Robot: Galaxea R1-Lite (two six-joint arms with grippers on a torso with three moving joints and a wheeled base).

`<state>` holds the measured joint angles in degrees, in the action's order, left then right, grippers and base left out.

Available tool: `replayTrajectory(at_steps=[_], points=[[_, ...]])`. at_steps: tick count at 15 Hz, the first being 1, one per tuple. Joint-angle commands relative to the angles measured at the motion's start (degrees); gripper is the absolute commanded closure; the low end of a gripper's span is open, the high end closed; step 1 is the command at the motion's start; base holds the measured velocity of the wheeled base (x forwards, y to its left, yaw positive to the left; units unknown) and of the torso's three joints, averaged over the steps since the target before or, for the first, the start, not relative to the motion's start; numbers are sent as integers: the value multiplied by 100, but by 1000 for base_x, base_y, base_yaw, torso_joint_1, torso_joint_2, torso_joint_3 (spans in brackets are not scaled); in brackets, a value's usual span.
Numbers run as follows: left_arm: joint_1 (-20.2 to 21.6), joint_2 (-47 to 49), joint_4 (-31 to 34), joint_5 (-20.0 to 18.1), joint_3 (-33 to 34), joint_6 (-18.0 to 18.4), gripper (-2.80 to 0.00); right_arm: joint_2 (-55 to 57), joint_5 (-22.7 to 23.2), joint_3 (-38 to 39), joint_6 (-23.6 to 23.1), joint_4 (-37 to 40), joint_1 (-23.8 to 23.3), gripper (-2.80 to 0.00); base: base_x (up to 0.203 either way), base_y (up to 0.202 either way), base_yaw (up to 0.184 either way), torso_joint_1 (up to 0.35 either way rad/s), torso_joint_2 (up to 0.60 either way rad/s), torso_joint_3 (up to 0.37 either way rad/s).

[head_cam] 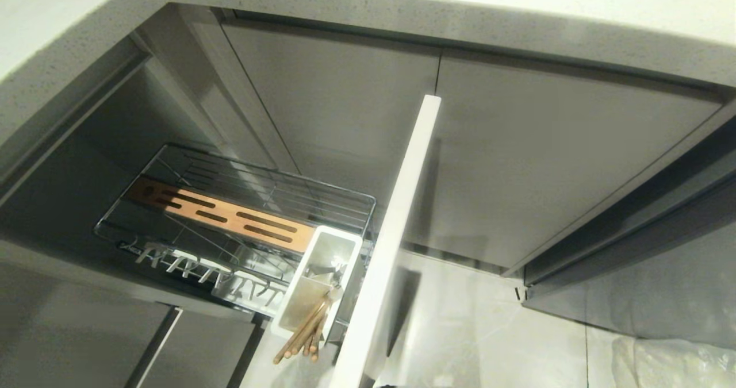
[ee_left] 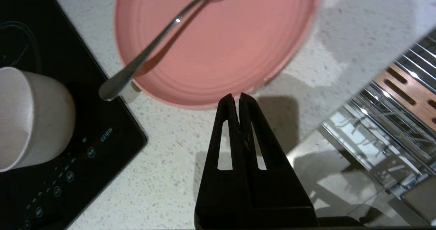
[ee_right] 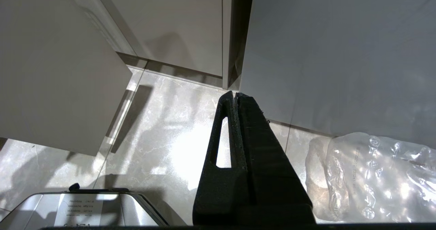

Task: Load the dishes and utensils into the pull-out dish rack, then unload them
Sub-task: Pick up the fork and place it in the cupboard

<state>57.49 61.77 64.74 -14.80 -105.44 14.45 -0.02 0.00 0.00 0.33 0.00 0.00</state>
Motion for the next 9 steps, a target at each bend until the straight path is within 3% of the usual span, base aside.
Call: replayTrajectory(at_steps=[1,5,9], points=[[788,290,30,-561,-75,114,0,2,0,0,2,0,0,0,0,0,0,0,0,0],[2038,866,13,-2223,-533,408,0,2,0,0,2,0,0,0,0,0,0,0,0,0],[2654,1230,-378,-2808,-592,728,0,2,0,0,2,0,0,0,0,0,0,0,0,0]])
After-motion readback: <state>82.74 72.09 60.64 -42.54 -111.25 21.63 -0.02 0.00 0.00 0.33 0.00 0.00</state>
